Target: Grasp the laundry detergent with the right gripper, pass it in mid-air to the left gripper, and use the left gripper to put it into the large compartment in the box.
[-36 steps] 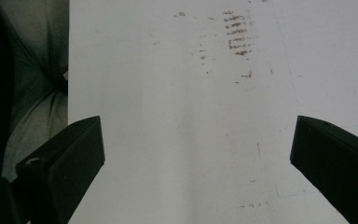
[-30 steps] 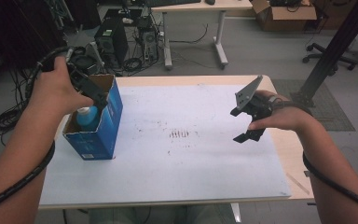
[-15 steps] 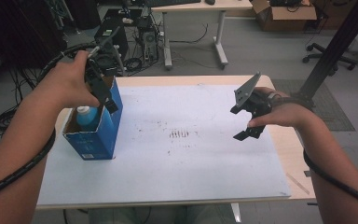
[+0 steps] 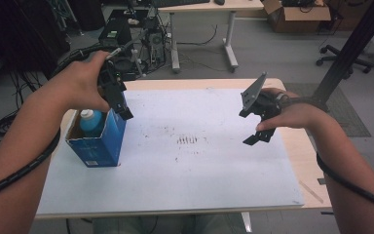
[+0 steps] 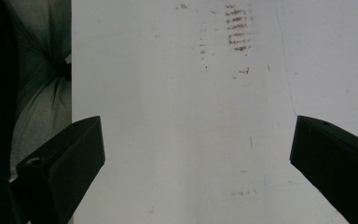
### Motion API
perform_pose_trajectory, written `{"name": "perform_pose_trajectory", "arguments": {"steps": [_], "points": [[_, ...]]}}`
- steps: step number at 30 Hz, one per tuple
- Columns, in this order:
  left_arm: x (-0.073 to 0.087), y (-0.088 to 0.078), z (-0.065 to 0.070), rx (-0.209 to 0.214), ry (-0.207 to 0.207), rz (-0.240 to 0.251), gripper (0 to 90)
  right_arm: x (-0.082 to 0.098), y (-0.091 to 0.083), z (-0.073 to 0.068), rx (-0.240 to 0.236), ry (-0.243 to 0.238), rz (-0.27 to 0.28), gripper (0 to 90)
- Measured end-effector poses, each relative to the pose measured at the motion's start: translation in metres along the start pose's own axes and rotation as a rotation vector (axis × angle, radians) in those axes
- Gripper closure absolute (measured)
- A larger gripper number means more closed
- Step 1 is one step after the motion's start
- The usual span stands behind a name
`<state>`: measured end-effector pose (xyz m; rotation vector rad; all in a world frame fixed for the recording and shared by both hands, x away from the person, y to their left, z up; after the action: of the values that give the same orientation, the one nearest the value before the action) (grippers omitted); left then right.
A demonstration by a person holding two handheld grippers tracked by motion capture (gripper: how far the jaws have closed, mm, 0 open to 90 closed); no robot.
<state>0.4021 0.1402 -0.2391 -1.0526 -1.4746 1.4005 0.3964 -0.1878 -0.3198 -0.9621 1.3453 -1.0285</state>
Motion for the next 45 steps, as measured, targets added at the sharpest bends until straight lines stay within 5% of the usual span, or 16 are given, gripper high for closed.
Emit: {"name": "perform_pose_trajectory", "arguments": {"steps": [10, 17, 45], "points": [[-0.017, 0.008, 0.017, 0.021, 0.190, -0.047, 0.2, -0.005, 0.000, 0.000, -0.020, -0.018, -0.039, 3.1], [-0.024, 0.020, 0.020, 0.029, 0.245, -0.073, 0.2, -0.008, 0.004, 0.003, -0.038, -0.028, -0.066, 3.2], [-0.030, 0.030, 0.013, 0.028, 0.253, -0.108, 0.2, -0.003, 0.005, 0.014, -0.047, -0.027, -0.089, 3.3]]}}
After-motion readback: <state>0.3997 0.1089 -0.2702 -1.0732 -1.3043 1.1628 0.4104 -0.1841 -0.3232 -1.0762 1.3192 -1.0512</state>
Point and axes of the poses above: each handheld gripper's, and its own axes: y roughly forward along the jaws, x roughly out of its underside, z roughly to its right, the point moved 7 cm from there along y, roughly forward along the jaws, and after that the axes turned 8 degrees about -z, right-handed, at the moved point
